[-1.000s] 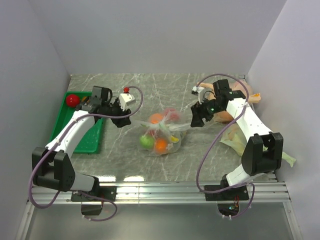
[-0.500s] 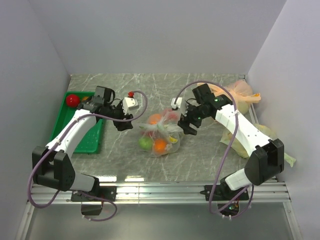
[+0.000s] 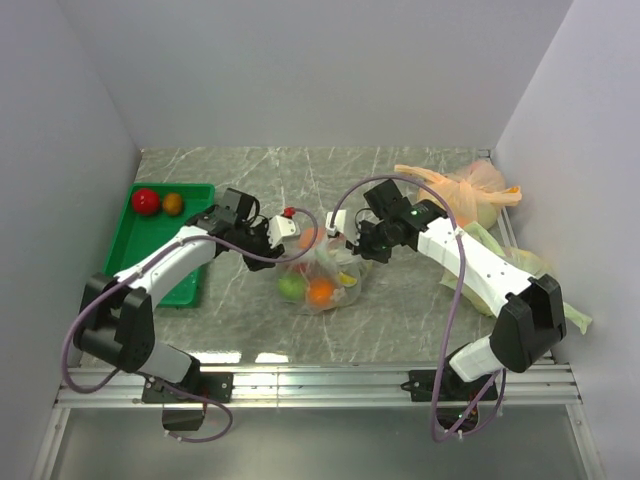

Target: Place the fake fruits into the plastic bag and tie a complex knot

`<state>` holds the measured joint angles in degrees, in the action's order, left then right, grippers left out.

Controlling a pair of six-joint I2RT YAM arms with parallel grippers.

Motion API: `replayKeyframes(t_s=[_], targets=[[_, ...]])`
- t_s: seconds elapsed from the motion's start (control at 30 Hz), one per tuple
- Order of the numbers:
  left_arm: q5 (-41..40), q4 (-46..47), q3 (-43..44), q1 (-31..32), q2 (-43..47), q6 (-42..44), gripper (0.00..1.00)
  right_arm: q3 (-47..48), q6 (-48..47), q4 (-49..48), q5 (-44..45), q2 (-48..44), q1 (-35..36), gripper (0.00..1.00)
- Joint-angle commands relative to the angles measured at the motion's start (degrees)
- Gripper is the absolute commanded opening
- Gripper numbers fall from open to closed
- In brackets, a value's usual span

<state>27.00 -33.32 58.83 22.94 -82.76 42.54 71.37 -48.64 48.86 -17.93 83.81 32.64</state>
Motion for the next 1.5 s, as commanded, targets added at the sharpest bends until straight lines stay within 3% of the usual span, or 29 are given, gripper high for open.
replayKeyframes(t_s=[0.0, 0.03, 0.07, 0.1, 0.13, 0.3, 0.43, 0.63, 0.97, 1.27, 1.47], targets=[[-4.33, 4.93, -0.12, 0.61, -2.84, -0.7, 0.45, -1.94, 1.79, -3.25, 3.17, -1.89, 0.14, 0.0], [-5.37, 4.85, 0.49, 0.62, -4.32, -2.01, 0.26, -2.46, 2.41, -4.29, 3.86, -2.16, 0.05, 0.0], [-5.99, 4.5, 1.72, 0.62, -4.77, -2.98, 0.14, -3.08, 4.07, -5.17, 4.39, -2.94, -0.12, 0.0], [-6.96, 4.75, 2.08, 0.53, -5.04, -4.65, 0.04, -4.47, 4.95, -6.05, 5.09, -3.56, -0.3, 0.0], [-8.36, 4.84, 2.08, 0.27, -4.43, -7.19, 0.01, -5.19, 5.92, -7.8, 6.15, -4.18, -0.65, 0.0], [-10.56, 6.42, -0.64, -2.54, 1.54, -14.23, 0.01, -8.53, 13.83, -12.47, 10.55, -8.48, -5.38, 0.0], [-12.67, 8.27, -2.23, -10.52, 7.86, -20.91, 0.0, -8.45, 16.82, -13.53, 12.48, -10.86, -12.31, 0.0], [-10.14, 6.08, -3.54, -21.07, 8.94, -17.33, 0.0, -10.81, 14.11, -15.54, 12.84, -11.3, -23.75, 0.0], [-8.73, 6.69, -3.99, -21.36, 1.9, -14.77, 0.01, -21.45, 13.31, -23.29, 13.19, -6.65, -25.79, 0.0], [-6.79, 6.69, 13.32, -18.02, -6.35, -19.26, 0.0, -4.32, 12.52, -19.51, 12.66, -0.14, -28.07, 0.0], [-6.17, 8.44, 11.5, -18.9, -8.38, -17.5, 0.0, -4.39, 10.32, -18.8, 11.17, 1.09, -33.86, 0.0]])
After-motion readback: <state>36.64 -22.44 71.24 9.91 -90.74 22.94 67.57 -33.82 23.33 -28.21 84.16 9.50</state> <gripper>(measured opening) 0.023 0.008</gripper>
